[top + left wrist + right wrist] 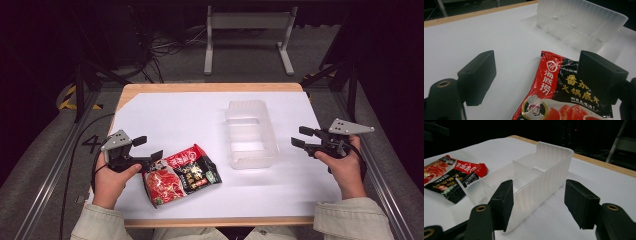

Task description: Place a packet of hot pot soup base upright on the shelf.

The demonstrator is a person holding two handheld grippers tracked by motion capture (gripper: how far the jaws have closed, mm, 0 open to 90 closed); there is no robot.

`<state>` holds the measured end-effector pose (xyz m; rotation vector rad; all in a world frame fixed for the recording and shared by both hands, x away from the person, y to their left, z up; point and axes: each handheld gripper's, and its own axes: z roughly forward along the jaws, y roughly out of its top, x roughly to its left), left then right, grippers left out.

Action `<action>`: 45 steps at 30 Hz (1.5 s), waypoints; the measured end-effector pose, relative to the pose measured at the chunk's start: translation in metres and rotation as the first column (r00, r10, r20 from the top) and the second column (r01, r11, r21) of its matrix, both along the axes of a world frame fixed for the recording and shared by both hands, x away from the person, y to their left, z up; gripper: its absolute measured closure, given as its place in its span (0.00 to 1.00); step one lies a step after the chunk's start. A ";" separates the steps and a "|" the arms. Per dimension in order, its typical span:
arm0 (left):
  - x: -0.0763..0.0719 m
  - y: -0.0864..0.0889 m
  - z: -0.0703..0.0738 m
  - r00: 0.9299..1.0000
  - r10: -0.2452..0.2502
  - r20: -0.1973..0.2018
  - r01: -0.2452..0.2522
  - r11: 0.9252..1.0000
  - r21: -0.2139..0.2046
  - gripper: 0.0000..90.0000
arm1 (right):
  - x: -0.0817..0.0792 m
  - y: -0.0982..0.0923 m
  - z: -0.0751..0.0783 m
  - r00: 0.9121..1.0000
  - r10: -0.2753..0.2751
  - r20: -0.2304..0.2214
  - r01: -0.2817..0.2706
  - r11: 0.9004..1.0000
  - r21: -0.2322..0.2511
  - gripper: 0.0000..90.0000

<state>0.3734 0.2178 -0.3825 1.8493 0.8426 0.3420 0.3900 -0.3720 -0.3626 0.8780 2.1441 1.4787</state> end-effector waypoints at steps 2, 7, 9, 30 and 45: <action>0.000 -0.004 0.004 1.000 -0.012 -0.009 0.012 1.000 0.007 0.18 | -0.001 -0.001 0.000 1.000 0.002 -0.005 -0.002 1.000 -0.001 0.49; -0.003 -0.011 0.015 0.999 -0.037 -0.010 0.037 0.999 0.009 0.19 | 0.001 0.000 -0.002 1.000 0.005 -0.015 -0.005 1.000 -0.003 0.49; -0.002 -0.014 0.018 0.999 -0.038 -0.025 0.038 0.999 0.025 0.23 | 0.001 0.000 -0.002 1.000 0.002 -0.011 -0.002 1.000 -0.018 0.49; 0.019 -0.058 0.028 0.979 -0.202 -0.035 0.202 0.979 -0.006 0.34 | -0.009 -0.006 -0.004 1.000 0.002 -0.018 -0.002 1.000 0.009 0.45; 0.049 -0.061 -0.008 0.978 -0.140 -0.156 0.145 0.989 0.020 0.23 | -0.006 -0.001 -0.013 0.998 -0.043 -0.054 0.041 0.998 -0.039 0.41</action>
